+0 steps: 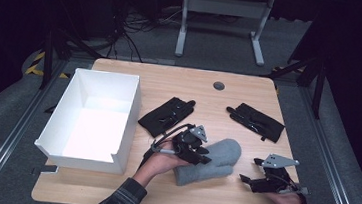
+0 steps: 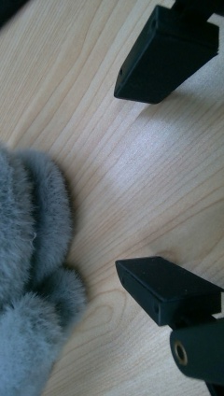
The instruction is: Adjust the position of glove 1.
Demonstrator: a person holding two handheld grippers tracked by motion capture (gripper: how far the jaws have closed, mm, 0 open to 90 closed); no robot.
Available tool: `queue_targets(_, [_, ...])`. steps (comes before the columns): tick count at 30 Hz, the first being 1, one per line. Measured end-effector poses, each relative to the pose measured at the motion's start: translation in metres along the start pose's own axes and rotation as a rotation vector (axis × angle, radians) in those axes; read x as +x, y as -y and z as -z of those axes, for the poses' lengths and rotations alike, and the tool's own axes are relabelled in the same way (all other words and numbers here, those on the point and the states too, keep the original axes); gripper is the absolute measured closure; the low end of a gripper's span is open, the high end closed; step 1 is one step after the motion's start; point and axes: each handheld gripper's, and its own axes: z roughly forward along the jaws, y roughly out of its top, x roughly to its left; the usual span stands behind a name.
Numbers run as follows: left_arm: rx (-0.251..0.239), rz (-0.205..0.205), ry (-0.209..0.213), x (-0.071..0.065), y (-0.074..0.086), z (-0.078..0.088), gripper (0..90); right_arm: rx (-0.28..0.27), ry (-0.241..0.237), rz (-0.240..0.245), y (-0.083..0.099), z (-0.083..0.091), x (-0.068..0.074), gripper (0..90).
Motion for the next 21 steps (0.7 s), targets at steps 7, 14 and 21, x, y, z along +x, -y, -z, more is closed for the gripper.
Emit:
queue_targets(7, [-0.061, 0.046, -0.070, 0.007, 0.013, 0.028, 67.5, 0.016, -0.014, -0.015, -0.004, 0.003, 0.002, 28.3])
queue_targets(14, [-0.022, 0.105, -0.108, 0.014, 0.034, 0.033, 90.0, -0.002, -0.019, -0.018, -0.007, 0.005, 0.002, 32.6])
queue_targets(21, [0.032, 0.156, -0.112, 0.012, 0.053, 0.030, 90.0, -0.002, -0.029, -0.016, -0.008, 0.002, 0.001, 32.2])
